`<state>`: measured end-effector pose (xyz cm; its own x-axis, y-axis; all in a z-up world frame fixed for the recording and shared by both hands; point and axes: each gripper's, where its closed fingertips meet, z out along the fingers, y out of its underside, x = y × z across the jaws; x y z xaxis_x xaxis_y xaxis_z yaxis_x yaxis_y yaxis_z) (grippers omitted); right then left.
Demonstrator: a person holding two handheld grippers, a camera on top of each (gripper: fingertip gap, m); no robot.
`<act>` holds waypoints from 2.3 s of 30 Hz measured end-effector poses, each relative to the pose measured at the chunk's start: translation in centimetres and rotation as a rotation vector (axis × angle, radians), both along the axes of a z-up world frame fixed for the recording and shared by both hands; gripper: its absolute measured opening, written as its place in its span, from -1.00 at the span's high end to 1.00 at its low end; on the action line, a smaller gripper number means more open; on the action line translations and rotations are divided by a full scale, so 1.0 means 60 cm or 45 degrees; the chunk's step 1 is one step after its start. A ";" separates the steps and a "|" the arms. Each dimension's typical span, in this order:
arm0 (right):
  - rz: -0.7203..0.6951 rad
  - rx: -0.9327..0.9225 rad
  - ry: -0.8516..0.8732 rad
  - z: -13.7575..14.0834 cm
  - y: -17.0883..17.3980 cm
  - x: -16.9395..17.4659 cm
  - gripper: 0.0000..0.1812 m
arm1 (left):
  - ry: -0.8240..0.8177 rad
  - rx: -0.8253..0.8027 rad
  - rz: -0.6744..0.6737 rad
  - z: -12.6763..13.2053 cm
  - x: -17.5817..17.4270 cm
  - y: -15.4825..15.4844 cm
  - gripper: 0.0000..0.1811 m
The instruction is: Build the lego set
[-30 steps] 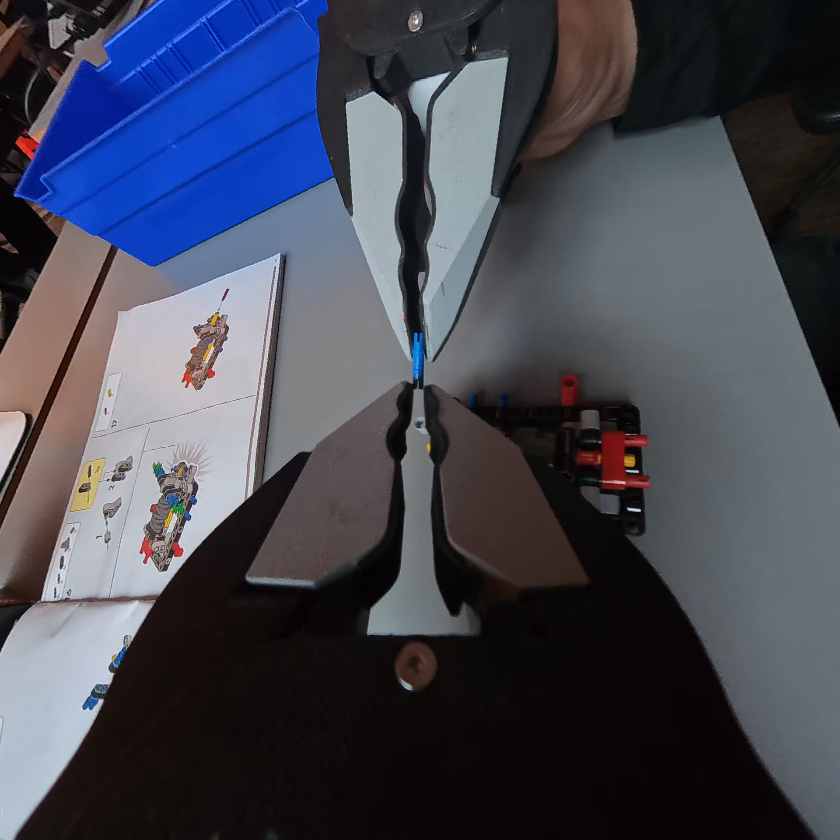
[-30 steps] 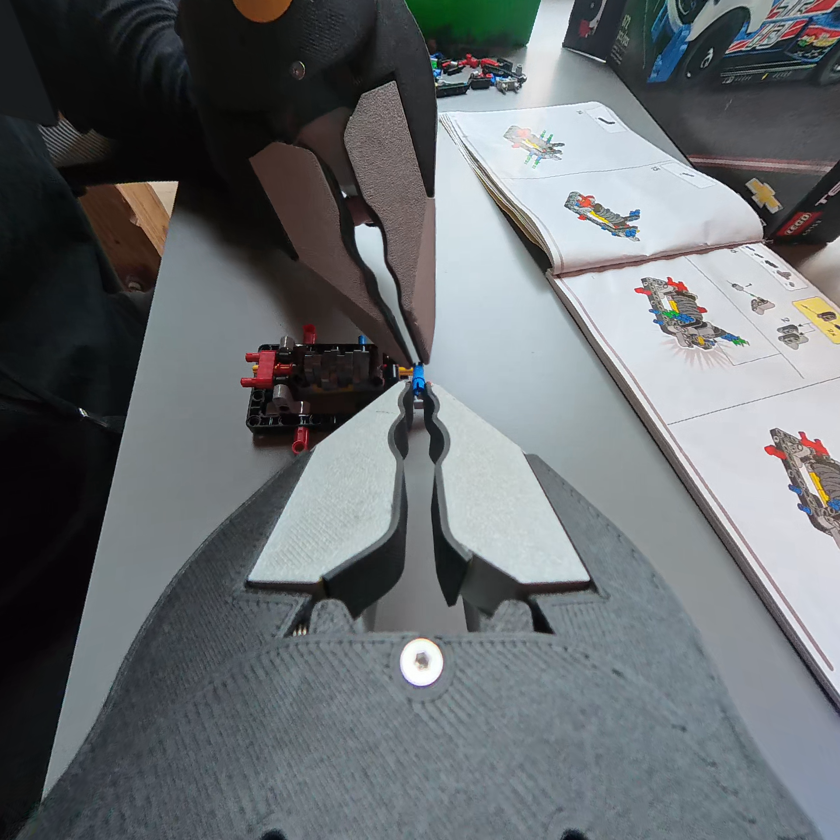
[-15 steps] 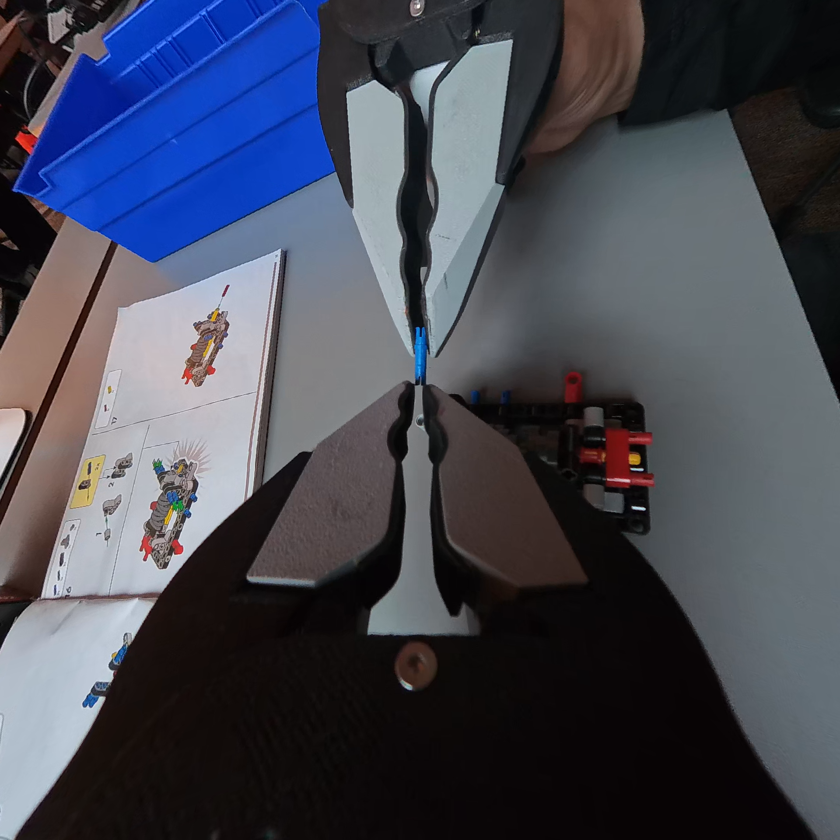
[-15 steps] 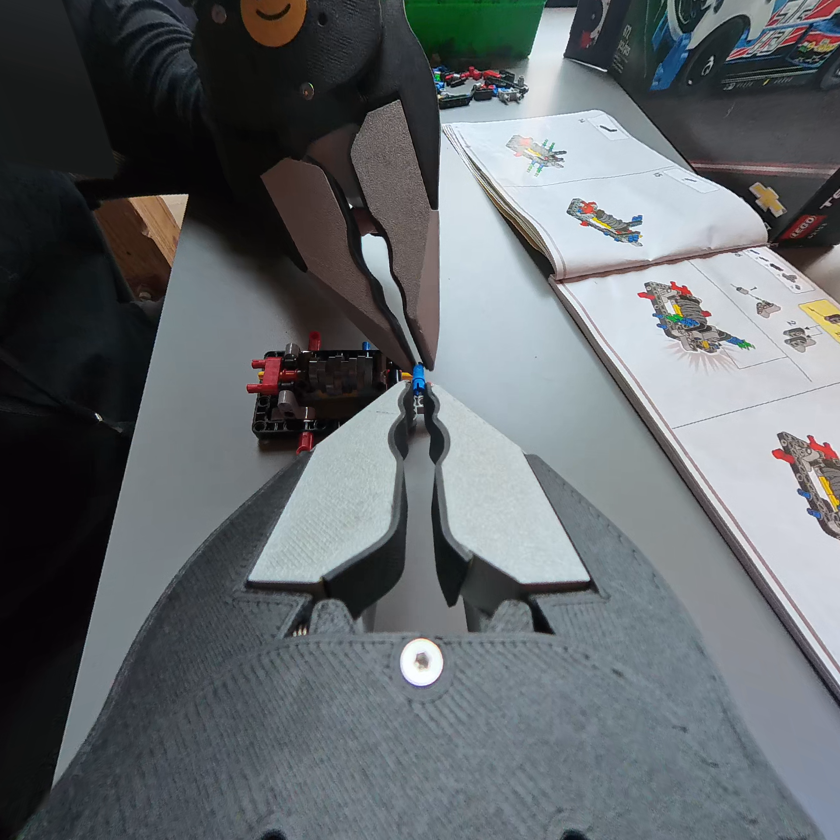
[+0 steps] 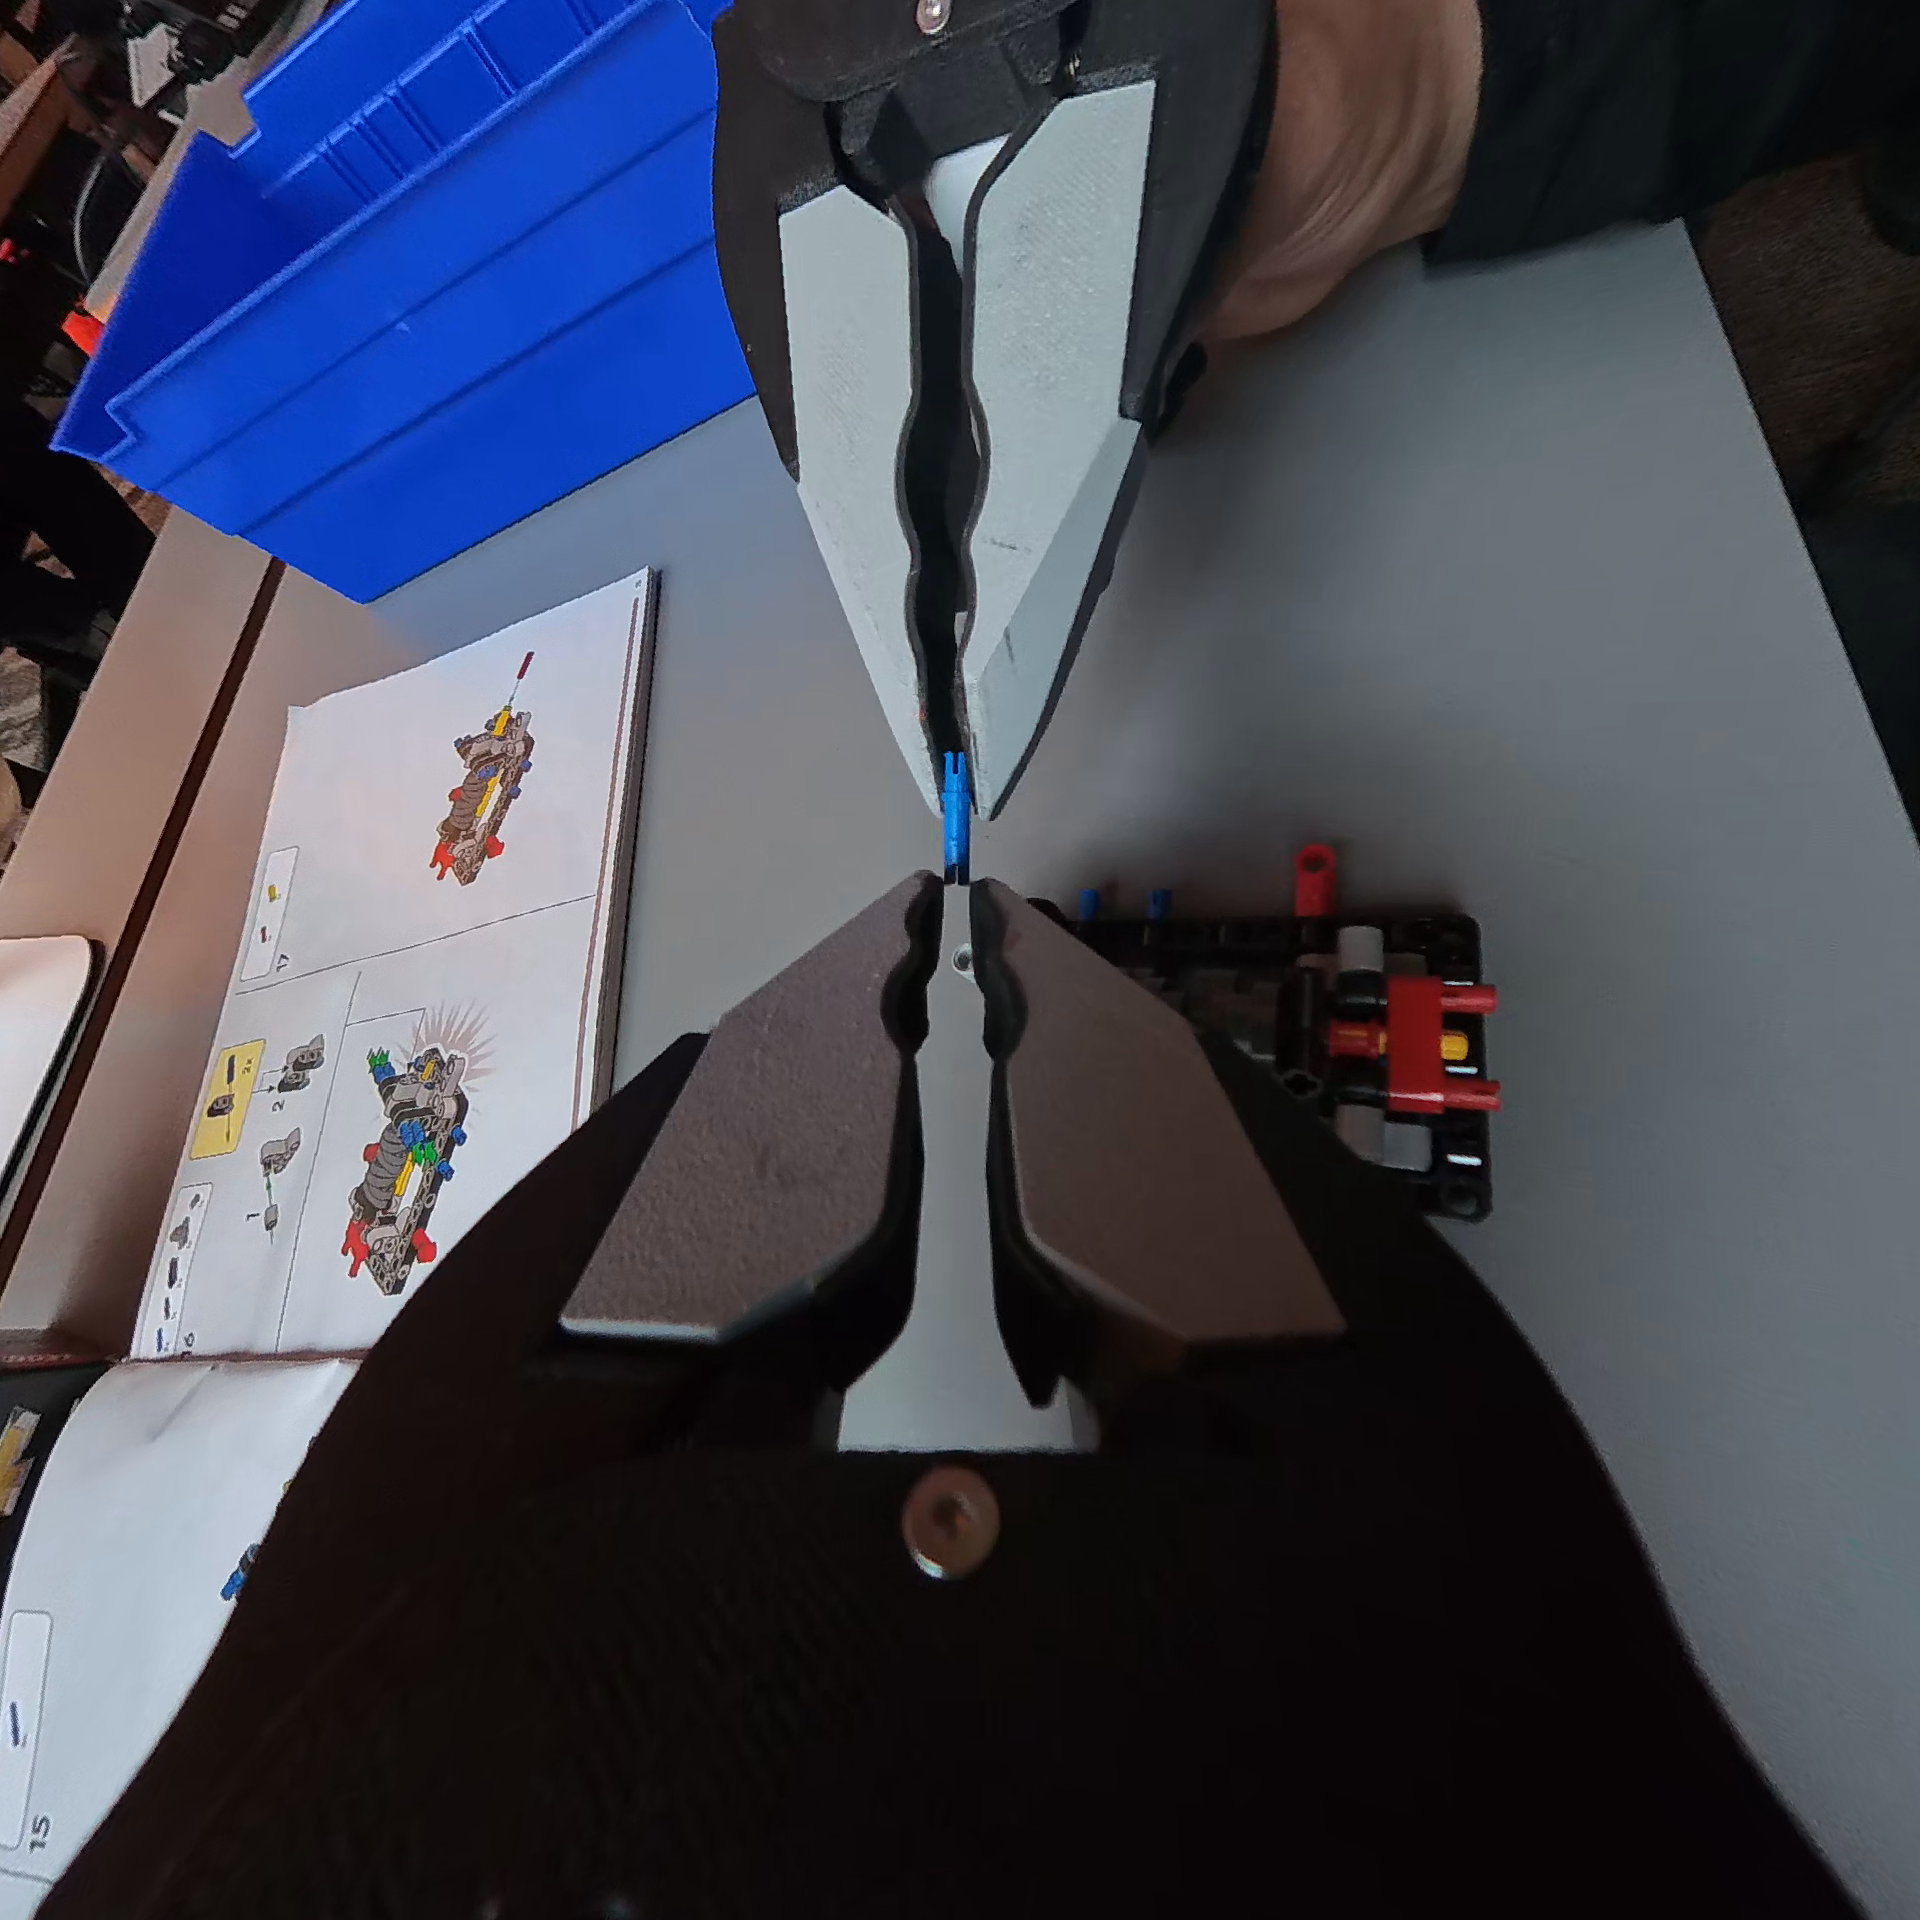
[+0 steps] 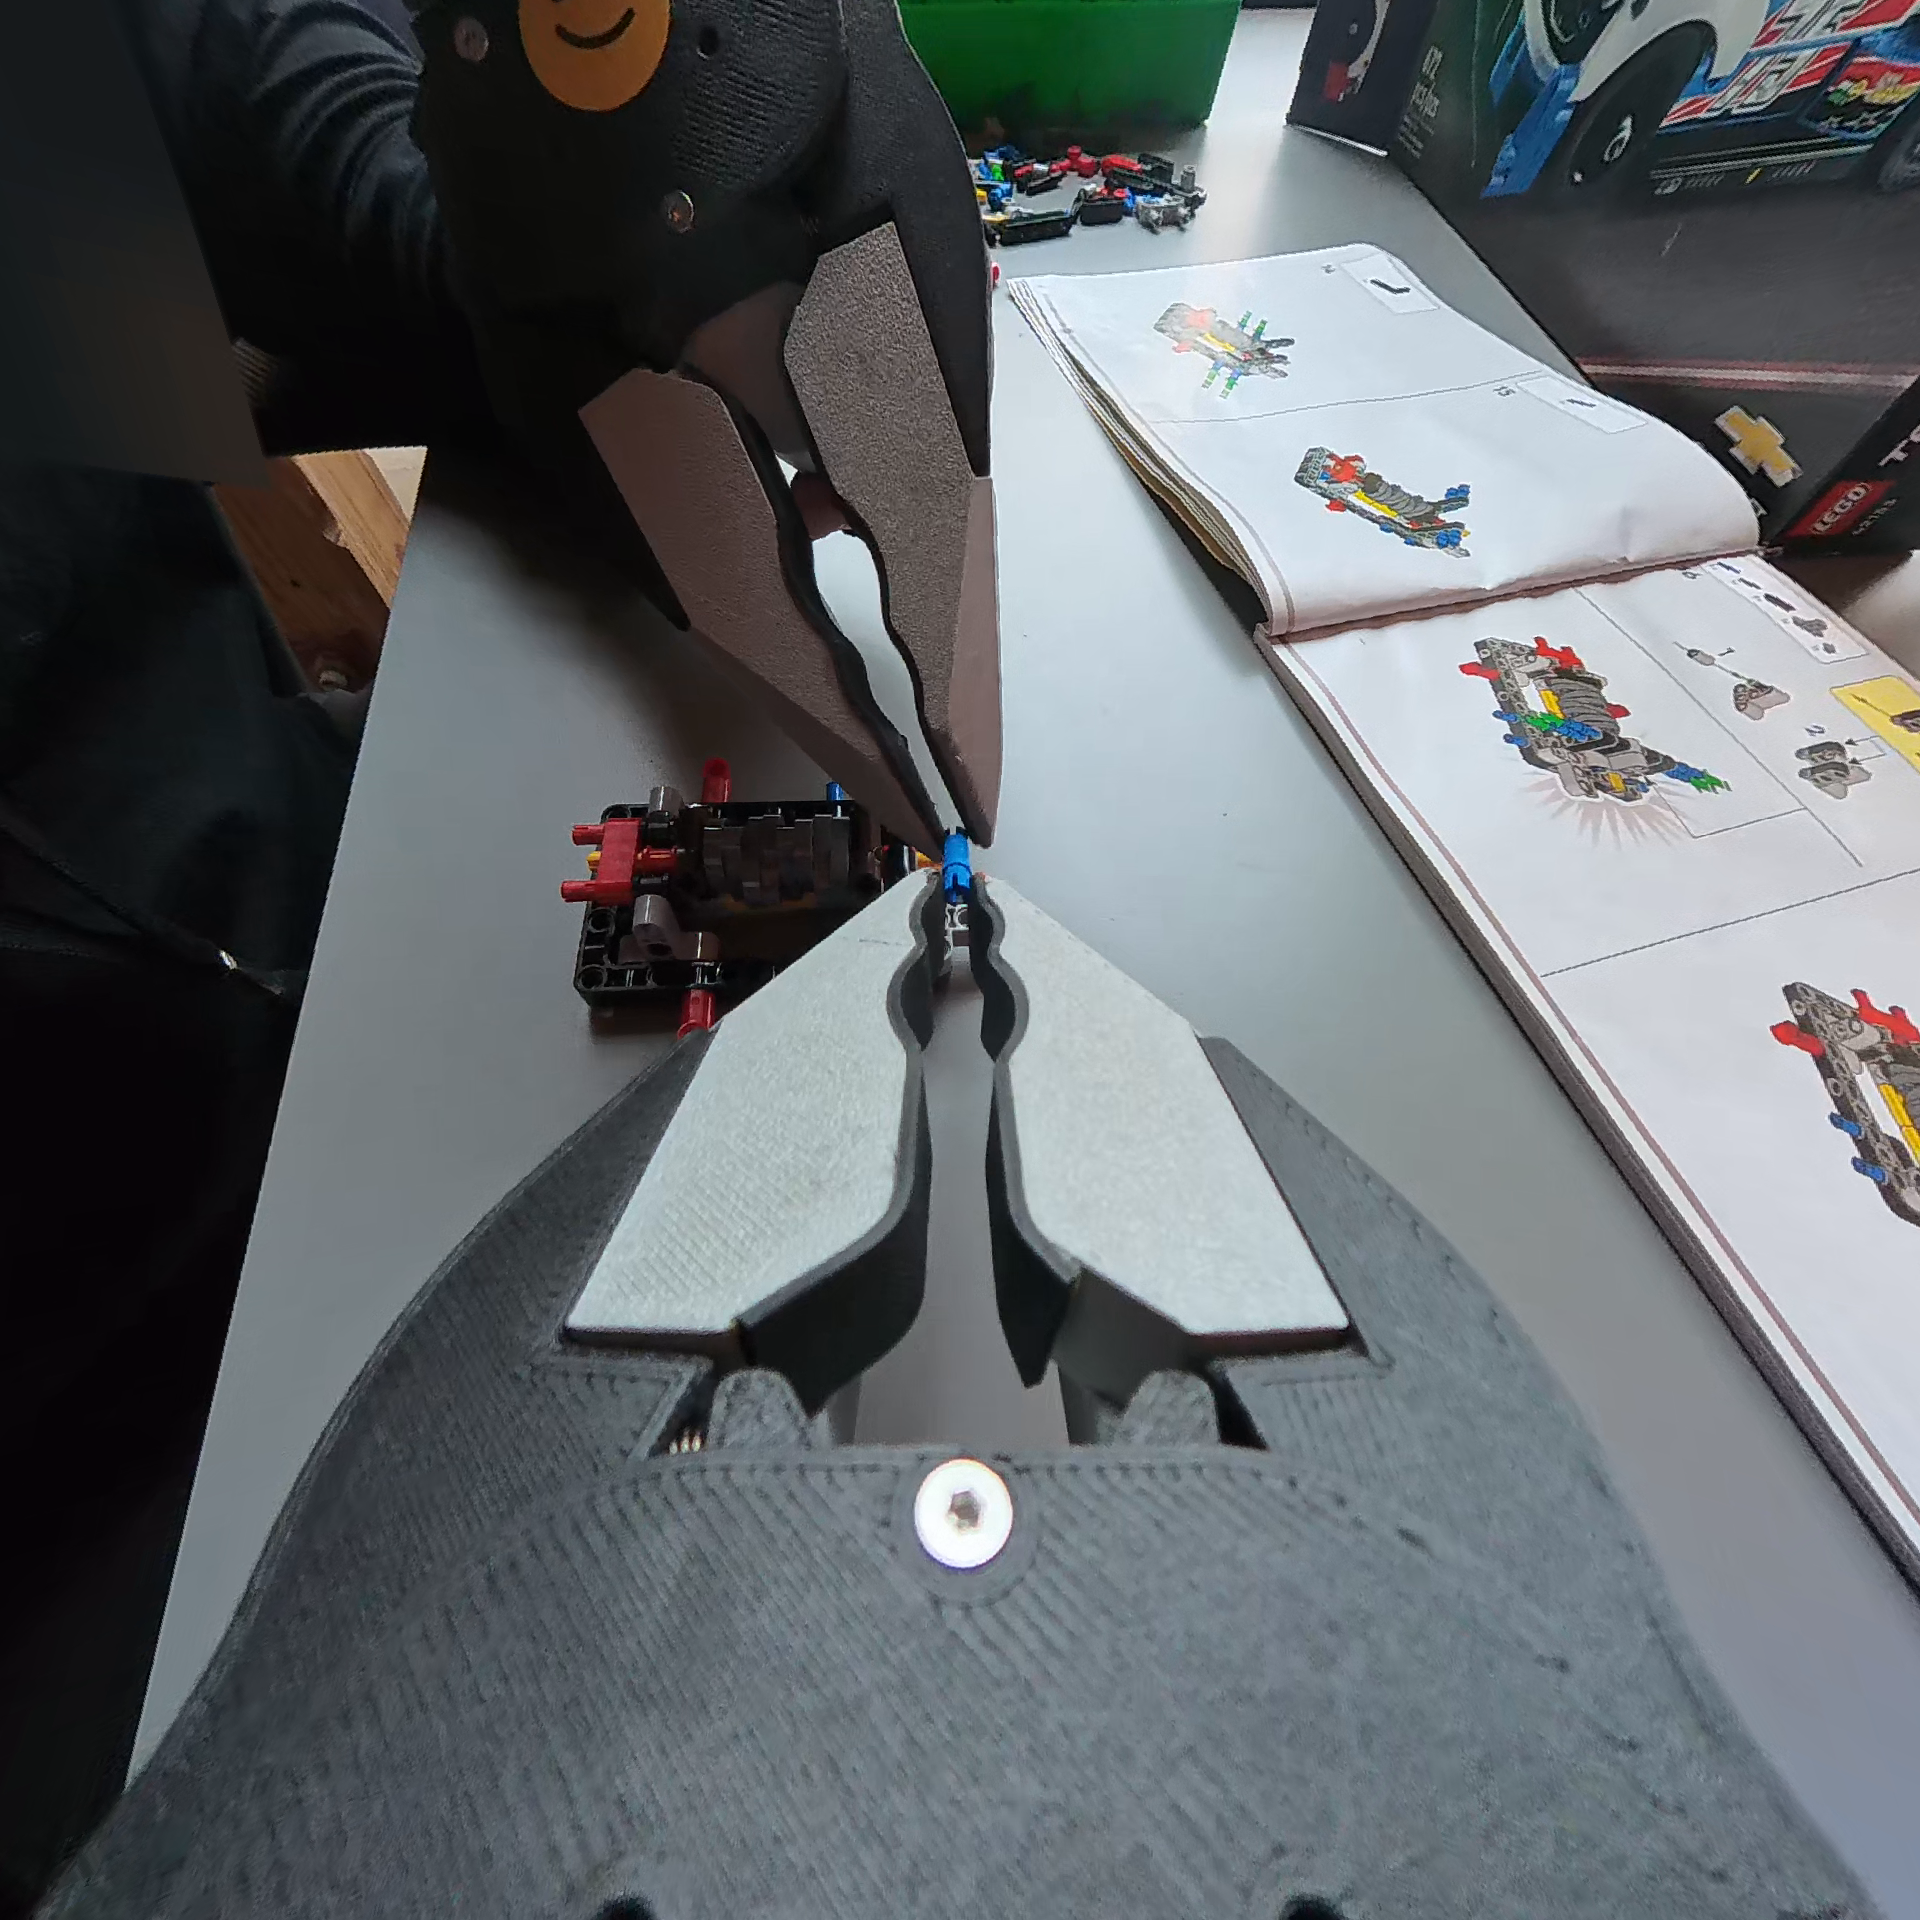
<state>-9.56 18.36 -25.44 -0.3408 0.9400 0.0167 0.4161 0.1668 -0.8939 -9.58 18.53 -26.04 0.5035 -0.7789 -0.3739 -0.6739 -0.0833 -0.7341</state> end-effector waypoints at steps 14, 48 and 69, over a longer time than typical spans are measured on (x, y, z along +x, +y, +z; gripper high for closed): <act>0.011 0.001 -0.013 -0.003 -0.003 0.000 1.00 | 0.133 0.081 -0.003 -0.005 -0.001 -0.002 0.99; 0.012 0.051 -0.011 -0.004 -0.006 -0.001 0.99 | 0.116 0.023 0.022 -0.007 -0.002 -0.003 0.99; -0.013 0.105 0.012 -0.002 0.002 0.000 0.99 | 0.006 0.007 0.012 -0.002 0.000 0.001 0.95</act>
<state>-9.58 18.48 -25.57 -0.3308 0.9387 0.0972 0.4097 0.2356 -0.8813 -9.60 18.56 -26.15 0.5092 -0.7717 -0.3810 -0.6768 -0.0856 -0.7312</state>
